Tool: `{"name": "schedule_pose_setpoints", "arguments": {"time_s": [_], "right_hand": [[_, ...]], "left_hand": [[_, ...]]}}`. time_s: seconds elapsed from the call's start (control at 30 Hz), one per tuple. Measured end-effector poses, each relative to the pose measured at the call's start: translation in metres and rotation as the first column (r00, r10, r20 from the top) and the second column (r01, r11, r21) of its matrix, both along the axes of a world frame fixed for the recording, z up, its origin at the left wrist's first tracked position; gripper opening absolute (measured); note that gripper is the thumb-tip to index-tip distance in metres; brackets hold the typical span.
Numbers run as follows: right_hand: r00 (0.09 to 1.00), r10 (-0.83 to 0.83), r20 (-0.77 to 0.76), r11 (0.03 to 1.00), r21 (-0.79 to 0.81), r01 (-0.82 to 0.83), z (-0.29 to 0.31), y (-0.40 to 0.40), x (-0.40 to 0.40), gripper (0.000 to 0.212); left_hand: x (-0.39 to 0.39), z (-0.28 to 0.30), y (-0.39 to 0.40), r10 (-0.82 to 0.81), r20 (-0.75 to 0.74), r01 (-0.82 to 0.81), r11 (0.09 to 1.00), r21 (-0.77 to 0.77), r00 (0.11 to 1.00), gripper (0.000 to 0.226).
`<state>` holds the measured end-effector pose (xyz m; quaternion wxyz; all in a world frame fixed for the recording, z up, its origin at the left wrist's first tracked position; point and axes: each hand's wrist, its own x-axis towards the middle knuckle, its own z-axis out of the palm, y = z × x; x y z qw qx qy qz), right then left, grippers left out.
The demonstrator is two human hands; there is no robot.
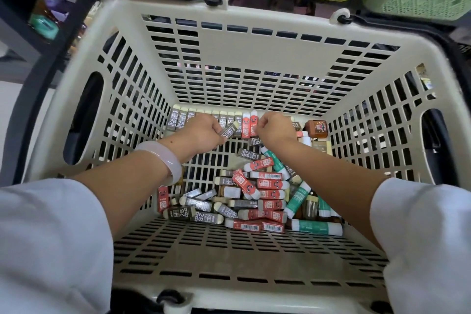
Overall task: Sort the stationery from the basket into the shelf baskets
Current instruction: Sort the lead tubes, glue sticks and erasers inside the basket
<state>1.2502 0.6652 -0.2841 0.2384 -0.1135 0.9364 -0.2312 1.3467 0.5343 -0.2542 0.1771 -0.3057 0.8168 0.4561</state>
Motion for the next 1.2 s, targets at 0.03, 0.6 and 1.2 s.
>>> {"name": "schedule_pose_setpoints", "arguments": {"time_s": [0.03, 0.6, 1.2], "right_hand": [[1.0, 0.018, -0.01, 1.0, 0.011, -0.018, 0.0, 0.0, 0.0, 0.019], [0.79, 0.606, 0.094, 0.787, 0.079, -0.612, 0.028, 0.041, -0.026, 0.032], [0.988, -0.126, 0.093, 0.973, -0.182, 0.142, -0.002, 0.017, -0.016, 0.035]], "left_hand": [[0.0, 0.0, 0.0, -0.001, 0.002, 0.001, 1.0, 0.001, 1.0, 0.015], [-0.001, 0.0, -0.001, 0.009, -0.024, -0.008, 0.999, 0.032, 1.0, 0.008], [0.001, -0.001, 0.0, 0.006, -0.02, -0.005, 1.0, 0.029, 1.0, 0.016]]}}
